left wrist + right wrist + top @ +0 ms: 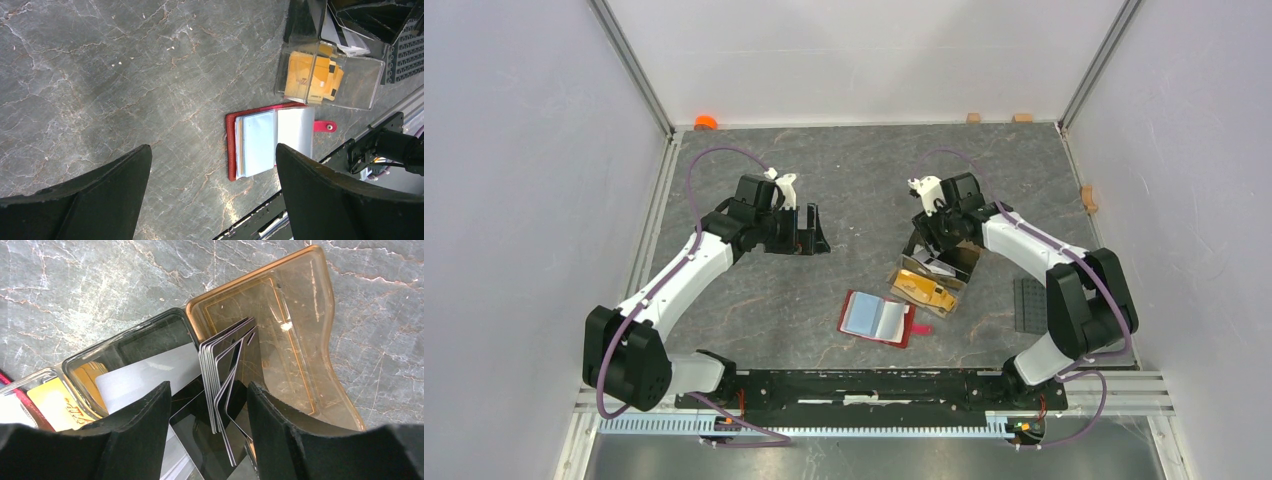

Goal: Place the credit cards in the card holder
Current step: Pick up the credit card from the storage box.

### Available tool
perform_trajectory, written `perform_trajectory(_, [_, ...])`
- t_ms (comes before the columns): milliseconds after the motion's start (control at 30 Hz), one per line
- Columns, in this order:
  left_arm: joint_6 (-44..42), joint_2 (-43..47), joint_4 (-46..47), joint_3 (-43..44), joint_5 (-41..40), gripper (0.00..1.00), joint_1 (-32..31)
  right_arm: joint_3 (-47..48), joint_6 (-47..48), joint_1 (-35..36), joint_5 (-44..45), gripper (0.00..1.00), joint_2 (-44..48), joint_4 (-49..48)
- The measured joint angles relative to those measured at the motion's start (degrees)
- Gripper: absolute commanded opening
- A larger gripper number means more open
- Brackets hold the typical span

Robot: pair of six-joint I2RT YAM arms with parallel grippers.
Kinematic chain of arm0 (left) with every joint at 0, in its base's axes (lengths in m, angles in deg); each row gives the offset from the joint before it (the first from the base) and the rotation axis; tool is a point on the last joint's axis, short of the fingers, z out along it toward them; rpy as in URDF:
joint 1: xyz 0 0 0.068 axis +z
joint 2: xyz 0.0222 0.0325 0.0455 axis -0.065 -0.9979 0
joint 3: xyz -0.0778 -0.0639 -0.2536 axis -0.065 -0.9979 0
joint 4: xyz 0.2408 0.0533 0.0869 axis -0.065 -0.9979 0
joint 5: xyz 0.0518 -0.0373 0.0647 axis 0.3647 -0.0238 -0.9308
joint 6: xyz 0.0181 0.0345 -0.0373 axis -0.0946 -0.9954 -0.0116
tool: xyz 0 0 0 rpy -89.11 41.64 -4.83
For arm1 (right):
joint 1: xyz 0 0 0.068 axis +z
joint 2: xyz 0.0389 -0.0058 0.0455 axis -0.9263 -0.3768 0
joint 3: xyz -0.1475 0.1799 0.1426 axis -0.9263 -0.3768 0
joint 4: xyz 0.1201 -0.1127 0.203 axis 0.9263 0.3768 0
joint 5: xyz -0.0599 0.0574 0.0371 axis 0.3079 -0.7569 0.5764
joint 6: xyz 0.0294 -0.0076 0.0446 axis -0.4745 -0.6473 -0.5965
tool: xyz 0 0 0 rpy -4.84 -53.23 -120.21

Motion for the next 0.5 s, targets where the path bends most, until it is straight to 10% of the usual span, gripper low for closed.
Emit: perform_trajectory(500, [0.0, 0.0, 0.0, 0.0, 0.0, 1.0, 0.0, 1.9, -1.05, 0.04, -3.32, 0.45, 2.56, 5.14])
